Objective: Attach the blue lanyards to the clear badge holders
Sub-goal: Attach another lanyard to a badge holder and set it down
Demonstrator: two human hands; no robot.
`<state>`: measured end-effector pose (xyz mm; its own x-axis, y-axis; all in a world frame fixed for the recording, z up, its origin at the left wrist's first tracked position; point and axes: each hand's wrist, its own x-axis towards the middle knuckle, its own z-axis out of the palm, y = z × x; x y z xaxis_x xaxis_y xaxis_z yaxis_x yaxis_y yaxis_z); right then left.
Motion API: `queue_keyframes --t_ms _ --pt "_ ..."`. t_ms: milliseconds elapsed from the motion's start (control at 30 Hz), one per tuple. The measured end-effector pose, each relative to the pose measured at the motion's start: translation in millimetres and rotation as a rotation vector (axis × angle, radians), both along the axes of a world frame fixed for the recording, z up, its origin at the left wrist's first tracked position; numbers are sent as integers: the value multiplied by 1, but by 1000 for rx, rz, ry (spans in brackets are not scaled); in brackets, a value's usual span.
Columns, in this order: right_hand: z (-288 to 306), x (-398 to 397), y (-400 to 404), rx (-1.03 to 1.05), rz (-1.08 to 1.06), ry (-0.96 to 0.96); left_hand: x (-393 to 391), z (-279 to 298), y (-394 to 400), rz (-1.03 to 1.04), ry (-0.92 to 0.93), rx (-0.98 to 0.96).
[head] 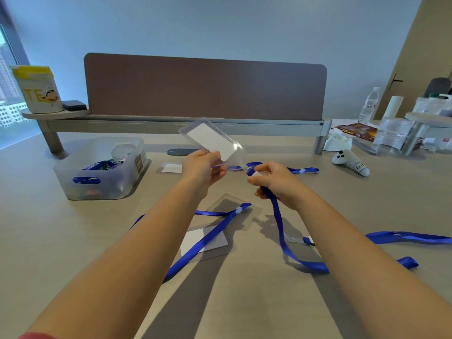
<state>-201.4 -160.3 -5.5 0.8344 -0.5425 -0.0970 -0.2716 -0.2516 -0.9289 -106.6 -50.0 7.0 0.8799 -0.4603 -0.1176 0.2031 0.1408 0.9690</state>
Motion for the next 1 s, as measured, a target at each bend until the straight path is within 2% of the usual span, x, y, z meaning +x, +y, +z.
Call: queue_keyframes --t_ms 67,133,167,267,333,400,500,600,767,1000 --pt "-4 4 1 -151 -73 60 2 6 1 57 -29 -8" --pt "-5 7 7 -260 -189 -54 5 12 0 93 -56 9" --pt "-5 8 9 -231 -224 -118 5 14 0 107 -74 18" --pt "-6 13 28 131 -140 -152 3 20 -4 107 -81 -4" --pt "-13 18 39 417 -30 -130 -3 26 -5 89 -39 -81" --pt "-22 26 46 679 13 -201 -5 27 -3 87 18 -130" --pt "-29 37 46 881 -17 -368 -1 23 4 77 114 -192" --pt "-28 47 43 908 -66 -505 8 13 13 120 215 -249" --pt "-24 52 29 886 -301 -670 19 -10 19 219 299 -229" --pt "-28 59 9 702 -564 -628 32 -32 10 246 264 -139"
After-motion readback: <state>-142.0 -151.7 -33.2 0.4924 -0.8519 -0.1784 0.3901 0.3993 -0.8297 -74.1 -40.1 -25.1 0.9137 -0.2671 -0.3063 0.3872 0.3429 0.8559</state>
